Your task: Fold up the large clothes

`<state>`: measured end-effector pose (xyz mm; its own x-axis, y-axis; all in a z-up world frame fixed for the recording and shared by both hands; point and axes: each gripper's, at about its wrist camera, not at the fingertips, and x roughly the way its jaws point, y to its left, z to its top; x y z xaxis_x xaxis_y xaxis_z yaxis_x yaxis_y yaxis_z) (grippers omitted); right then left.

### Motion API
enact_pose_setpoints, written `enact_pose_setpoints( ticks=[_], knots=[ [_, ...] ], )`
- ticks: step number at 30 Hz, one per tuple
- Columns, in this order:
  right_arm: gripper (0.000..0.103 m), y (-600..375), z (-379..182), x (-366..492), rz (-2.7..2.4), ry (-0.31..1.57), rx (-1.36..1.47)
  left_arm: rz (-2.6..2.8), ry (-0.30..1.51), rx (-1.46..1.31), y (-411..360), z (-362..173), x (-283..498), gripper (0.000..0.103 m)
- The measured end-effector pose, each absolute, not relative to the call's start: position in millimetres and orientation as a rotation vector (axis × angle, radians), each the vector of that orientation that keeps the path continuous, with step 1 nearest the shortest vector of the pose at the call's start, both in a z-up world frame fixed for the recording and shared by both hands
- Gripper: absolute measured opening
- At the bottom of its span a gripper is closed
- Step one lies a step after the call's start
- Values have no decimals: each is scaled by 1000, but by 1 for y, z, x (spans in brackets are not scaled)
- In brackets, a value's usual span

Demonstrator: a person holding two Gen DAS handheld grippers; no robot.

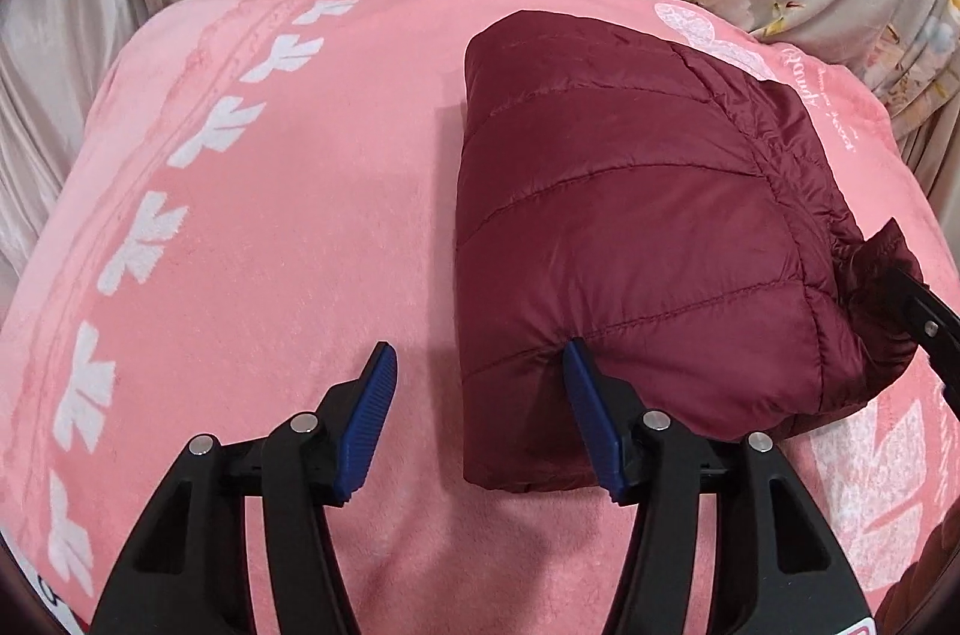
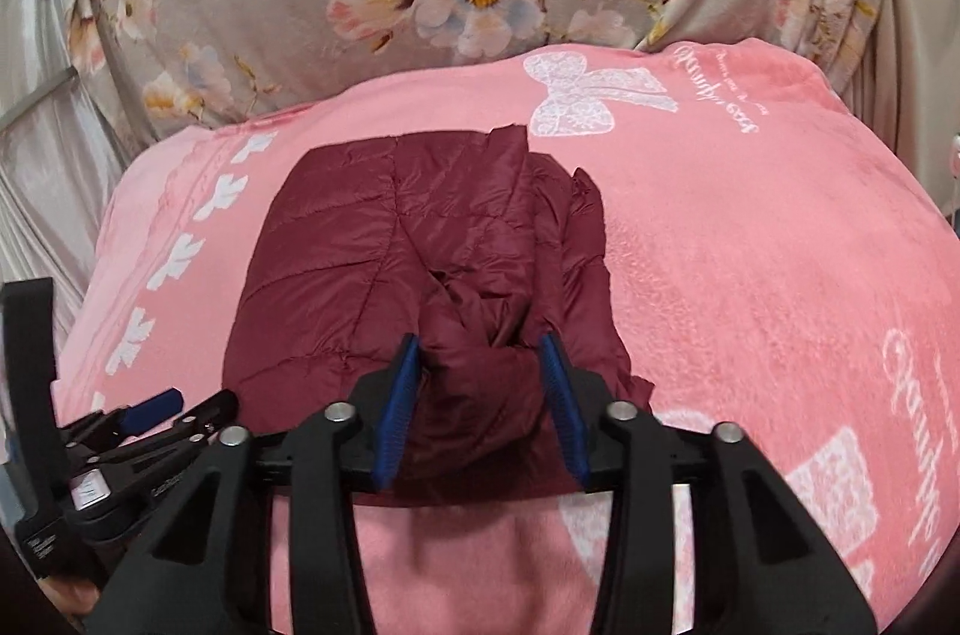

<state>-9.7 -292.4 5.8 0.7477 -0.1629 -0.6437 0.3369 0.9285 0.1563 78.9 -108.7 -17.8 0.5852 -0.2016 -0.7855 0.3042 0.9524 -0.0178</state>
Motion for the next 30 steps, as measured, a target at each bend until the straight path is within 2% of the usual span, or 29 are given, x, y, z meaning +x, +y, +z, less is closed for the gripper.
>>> enact_pose_setpoints(
  ticks=[4,17,30],
  knots=[
    [5,-317,6,-27,-313,637,320,-321,894,127,-111,-12,78,54],
    [6,-354,-72,-42,-409,767,410,-341,904,214,-147,-37,71,56],
    [7,-344,-88,-37,-424,729,344,-301,840,273,-166,-58,65,56]
  ],
)
